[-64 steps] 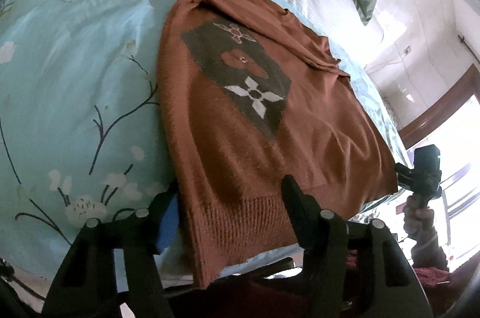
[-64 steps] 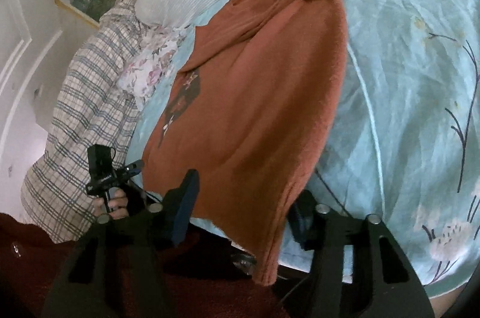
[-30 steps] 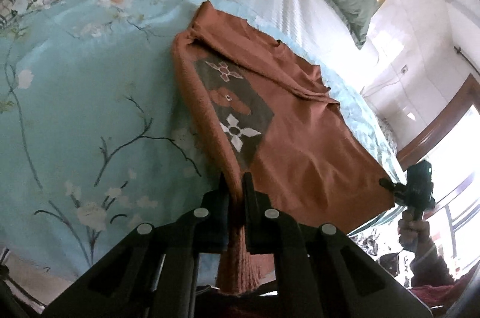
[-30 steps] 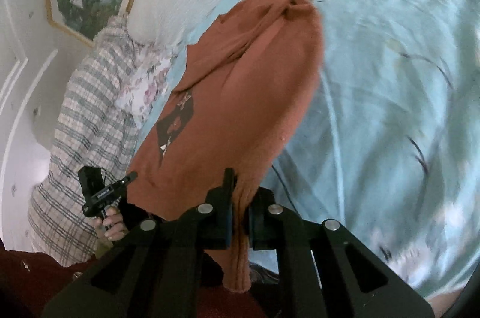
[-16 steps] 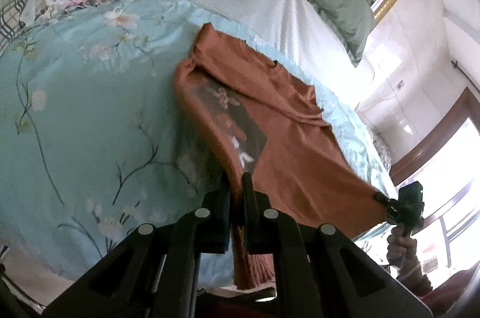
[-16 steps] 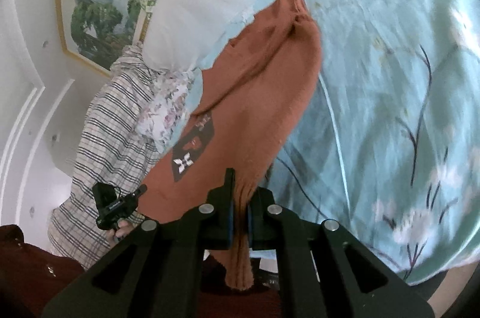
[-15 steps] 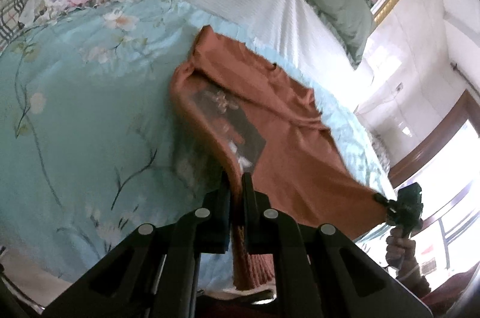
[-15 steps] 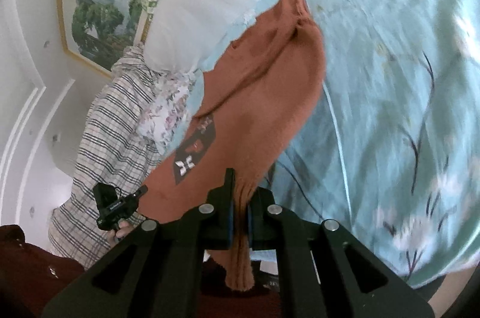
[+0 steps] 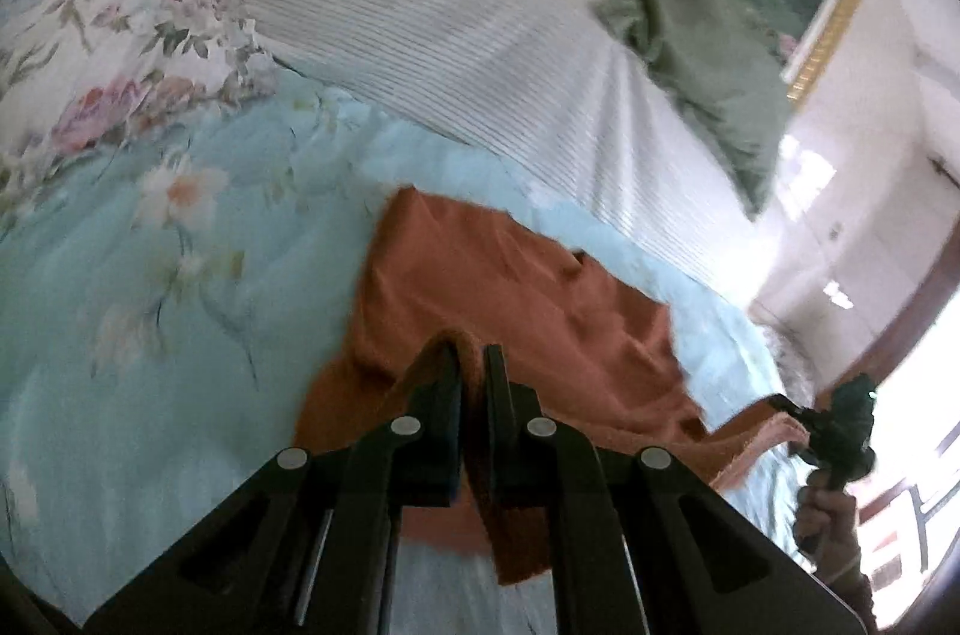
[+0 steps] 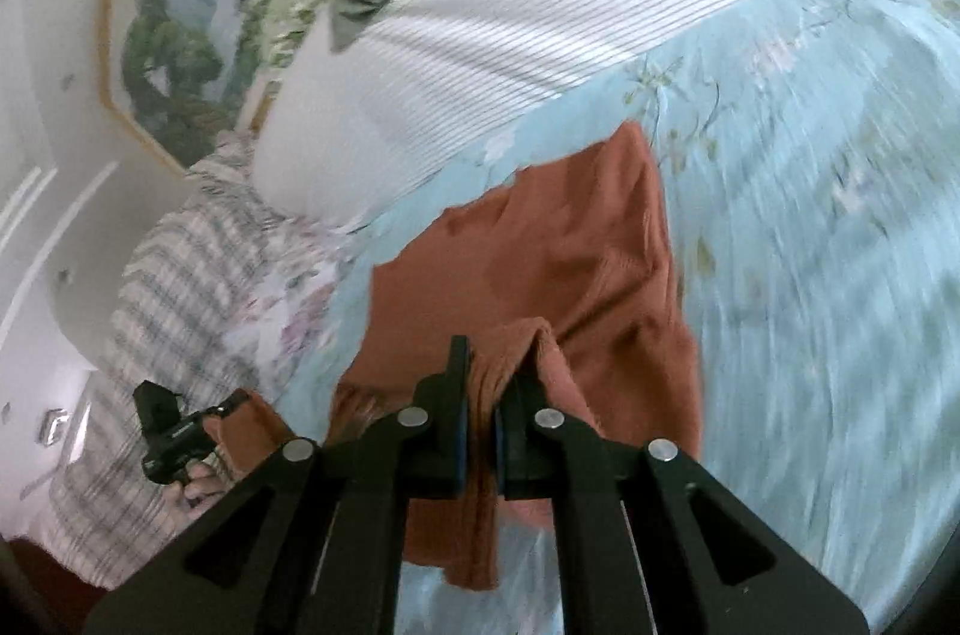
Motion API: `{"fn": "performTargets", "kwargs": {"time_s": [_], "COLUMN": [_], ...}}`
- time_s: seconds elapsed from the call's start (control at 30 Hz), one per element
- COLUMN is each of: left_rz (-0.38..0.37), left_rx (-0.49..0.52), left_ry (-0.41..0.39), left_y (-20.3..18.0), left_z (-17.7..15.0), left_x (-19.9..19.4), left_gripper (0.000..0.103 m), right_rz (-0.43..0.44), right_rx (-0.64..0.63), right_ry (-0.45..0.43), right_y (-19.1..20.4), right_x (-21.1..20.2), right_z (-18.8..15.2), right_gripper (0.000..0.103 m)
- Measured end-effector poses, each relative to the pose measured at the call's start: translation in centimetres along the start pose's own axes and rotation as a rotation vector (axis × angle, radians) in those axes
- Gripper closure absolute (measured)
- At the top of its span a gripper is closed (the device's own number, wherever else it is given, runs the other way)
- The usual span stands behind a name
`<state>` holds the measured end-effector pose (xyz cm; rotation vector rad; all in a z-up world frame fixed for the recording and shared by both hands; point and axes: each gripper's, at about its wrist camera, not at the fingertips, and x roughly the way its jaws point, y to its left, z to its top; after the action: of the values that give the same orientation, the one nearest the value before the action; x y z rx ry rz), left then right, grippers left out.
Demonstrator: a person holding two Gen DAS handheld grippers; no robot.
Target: Fold small clothes
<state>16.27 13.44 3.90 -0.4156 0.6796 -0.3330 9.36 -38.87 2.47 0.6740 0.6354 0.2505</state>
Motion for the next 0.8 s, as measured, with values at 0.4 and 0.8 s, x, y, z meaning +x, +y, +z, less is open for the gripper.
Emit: {"fn": "performTargets", "kwargs": {"time_s": [0.4, 0.8], "left_rz": [0.124, 0.188], "left_rx": [-0.039, -0.022], "left_ry": [0.058, 0.151], "left_y": [3.1, 6.1], "left_z": [7.8, 6.5], "left_x": [14.6, 19.9], "left_gripper": [0.099, 0.091], "right_rz": [-0.112, -0.181], "right_rx": [0.131, 0.205], "right_ry": [0.055, 0.110], "right_y": [-6.1, -9.2], "right_x": [9.9, 11.2], "right_z": [7.6, 7.4], "right_gripper": [0.096, 0.084]}}
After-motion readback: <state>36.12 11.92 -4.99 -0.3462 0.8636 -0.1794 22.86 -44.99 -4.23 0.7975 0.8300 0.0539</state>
